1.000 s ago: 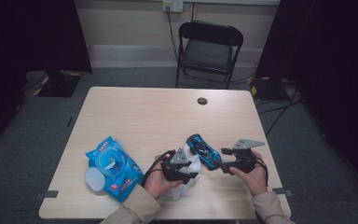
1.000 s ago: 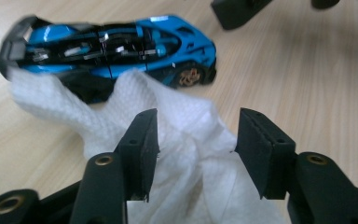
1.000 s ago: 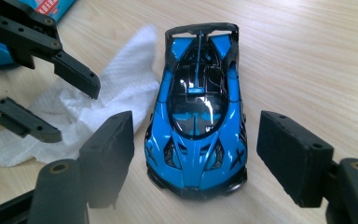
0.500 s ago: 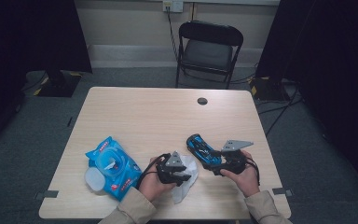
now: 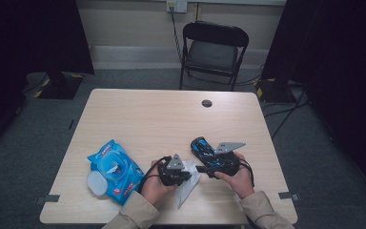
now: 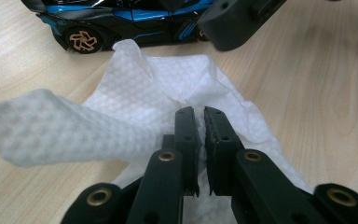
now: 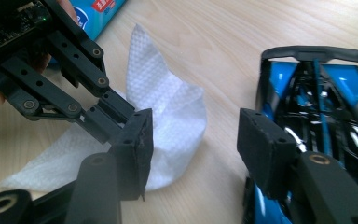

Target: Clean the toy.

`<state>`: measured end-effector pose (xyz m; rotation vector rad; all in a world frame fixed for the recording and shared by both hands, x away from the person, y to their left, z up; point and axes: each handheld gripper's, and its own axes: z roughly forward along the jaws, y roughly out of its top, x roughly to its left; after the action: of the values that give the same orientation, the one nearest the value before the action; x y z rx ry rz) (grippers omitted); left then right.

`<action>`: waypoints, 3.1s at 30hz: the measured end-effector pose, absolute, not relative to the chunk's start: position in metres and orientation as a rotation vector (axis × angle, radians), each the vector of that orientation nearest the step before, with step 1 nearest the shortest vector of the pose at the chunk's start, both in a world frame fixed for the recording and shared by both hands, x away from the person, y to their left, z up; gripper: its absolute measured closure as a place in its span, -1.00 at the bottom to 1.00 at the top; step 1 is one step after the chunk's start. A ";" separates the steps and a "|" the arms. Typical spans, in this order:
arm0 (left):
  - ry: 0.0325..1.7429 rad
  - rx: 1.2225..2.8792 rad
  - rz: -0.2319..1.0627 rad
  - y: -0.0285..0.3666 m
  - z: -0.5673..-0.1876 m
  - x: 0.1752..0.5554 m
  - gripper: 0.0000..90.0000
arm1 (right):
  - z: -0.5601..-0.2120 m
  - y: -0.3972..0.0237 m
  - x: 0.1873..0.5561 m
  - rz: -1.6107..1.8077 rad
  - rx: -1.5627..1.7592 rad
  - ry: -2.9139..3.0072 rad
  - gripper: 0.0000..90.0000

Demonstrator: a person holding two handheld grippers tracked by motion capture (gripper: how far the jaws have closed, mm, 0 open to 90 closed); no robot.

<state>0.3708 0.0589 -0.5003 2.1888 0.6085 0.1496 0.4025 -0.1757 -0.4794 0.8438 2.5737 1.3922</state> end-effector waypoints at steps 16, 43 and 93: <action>0.588 2.179 0.156 0.060 -0.502 0.370 0.89 | -0.487 -0.158 0.409 1.371 0.858 2.620 0.26; 0.636 2.186 0.178 0.061 -0.497 0.363 0.01 | -0.477 -0.157 0.402 1.373 0.836 2.618 1.00; 0.763 2.124 0.213 0.070 -0.504 0.377 0.91 | -0.488 -0.143 0.470 0.983 0.970 2.494 -0.60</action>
<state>0.3767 0.0700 -0.5037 2.1240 0.7632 0.2126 0.4699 -0.1428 -0.4882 0.9705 2.4935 0.9831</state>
